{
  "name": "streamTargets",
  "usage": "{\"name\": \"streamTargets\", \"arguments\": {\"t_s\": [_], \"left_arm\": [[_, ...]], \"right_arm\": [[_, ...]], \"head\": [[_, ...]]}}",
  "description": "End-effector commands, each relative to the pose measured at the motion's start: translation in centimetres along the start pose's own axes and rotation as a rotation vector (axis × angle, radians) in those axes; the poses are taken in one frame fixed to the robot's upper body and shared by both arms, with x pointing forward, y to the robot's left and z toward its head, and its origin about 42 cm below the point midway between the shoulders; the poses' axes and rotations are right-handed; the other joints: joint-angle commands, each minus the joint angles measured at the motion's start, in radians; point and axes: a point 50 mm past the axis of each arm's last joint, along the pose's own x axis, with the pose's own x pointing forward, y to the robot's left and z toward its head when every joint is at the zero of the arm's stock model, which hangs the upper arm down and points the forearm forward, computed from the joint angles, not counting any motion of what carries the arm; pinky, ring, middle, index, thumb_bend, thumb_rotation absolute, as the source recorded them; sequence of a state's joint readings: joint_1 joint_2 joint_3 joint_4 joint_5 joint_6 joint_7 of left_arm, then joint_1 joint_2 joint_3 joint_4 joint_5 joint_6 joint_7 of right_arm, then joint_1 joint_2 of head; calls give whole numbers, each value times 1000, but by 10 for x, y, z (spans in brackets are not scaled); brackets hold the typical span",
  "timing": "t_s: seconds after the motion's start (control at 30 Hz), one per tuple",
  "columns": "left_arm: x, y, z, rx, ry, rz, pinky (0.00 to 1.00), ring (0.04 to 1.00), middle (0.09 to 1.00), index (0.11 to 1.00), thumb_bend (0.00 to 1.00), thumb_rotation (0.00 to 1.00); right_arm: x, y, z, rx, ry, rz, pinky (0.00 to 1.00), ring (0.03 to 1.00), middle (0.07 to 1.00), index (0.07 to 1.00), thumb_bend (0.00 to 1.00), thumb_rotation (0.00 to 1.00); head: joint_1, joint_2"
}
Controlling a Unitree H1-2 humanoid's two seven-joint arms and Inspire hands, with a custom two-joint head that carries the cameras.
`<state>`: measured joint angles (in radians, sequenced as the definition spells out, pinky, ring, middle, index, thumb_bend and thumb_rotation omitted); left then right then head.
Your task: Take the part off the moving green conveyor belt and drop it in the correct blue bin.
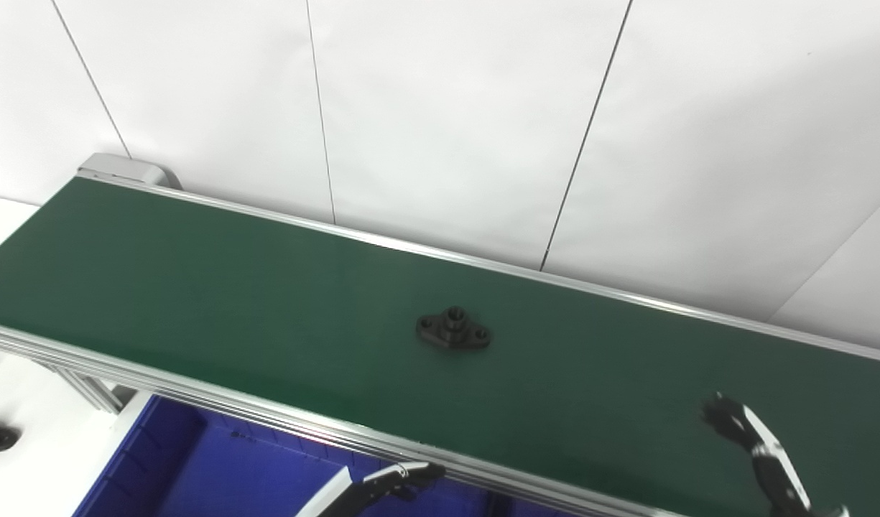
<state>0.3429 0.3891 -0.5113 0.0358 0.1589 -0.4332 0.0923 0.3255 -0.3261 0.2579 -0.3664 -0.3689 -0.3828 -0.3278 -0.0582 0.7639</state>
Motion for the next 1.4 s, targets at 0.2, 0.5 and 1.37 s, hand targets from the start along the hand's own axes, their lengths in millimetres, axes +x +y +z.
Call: {"name": "streamTargets", "arguments": {"t_s": [0.2, 0.5, 1.37], "left_arm": [[0, 19, 15, -6, -78, 6, 802, 849, 881, 871, 862, 304], [1, 32, 18, 4, -92, -15, 804, 838, 864, 855, 880, 298], [6, 36, 11, 3, -74, -41, 782, 828, 850, 837, 892, 285]], "right_arm": [[53, 0, 18, -43, -22, 20, 683, 712, 760, 813, 862, 441], [82, 13, 17, -63, 16, 89, 643, 690, 757, 807, 836, 405], [187, 52, -41, -304, 217, 353, 641, 730, 764, 835, 876, 371]], "head": [[-61, 65], [-91, 101], [-122, 63]]}}
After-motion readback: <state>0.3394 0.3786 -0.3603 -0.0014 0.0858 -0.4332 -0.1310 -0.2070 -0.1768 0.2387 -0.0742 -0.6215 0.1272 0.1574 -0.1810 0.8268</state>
